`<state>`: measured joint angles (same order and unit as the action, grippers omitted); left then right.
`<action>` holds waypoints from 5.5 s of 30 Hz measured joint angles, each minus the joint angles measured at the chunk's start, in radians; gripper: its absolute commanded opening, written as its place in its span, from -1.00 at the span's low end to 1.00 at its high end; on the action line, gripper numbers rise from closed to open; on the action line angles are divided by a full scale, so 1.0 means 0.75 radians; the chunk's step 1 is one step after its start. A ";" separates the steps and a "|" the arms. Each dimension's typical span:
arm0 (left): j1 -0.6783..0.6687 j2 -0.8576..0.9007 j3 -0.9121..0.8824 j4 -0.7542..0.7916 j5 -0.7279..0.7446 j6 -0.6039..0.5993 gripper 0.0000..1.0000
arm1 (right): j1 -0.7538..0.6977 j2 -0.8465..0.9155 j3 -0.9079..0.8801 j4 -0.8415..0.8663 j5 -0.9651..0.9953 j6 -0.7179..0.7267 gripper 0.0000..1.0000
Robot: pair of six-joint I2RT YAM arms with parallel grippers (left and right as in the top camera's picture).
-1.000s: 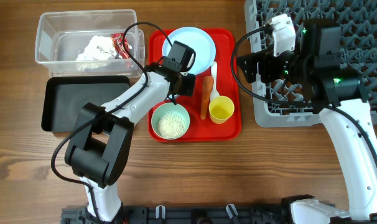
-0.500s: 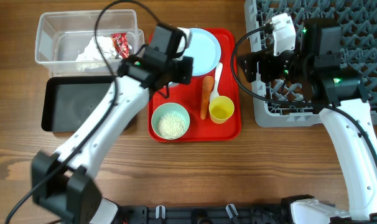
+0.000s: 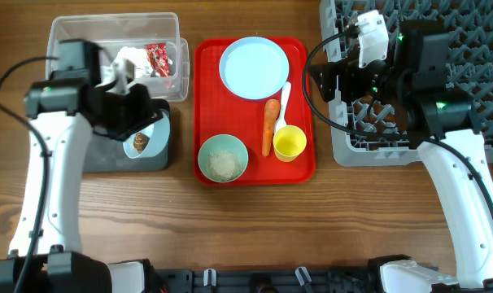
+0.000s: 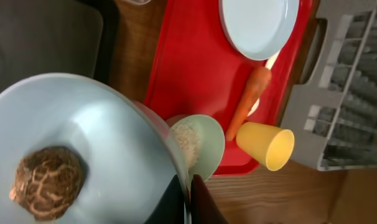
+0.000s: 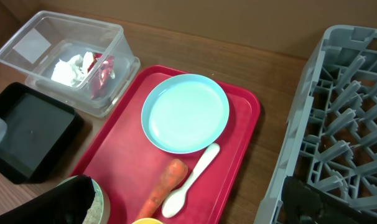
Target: Sort waste into correct bins and load items into the dishwasher rack
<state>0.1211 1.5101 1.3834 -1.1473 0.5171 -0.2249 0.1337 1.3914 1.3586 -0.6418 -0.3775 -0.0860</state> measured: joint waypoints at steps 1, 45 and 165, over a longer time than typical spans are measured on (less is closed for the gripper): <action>0.032 0.002 -0.017 0.015 0.049 0.026 -0.92 | 0.000 0.000 0.000 -0.001 0.000 0.000 1.00; 0.637 0.321 -0.507 0.779 1.368 -0.065 -0.92 | 0.000 0.000 0.000 -0.003 0.000 0.004 0.99; -1.036 -0.020 -0.142 0.526 -0.415 1.531 -0.86 | 0.144 0.379 0.005 -0.031 -0.366 0.232 -0.91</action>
<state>-0.6556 1.4948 1.2766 -0.7525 0.2062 0.9237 0.2420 1.6760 1.3621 -0.6647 -0.6521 0.0879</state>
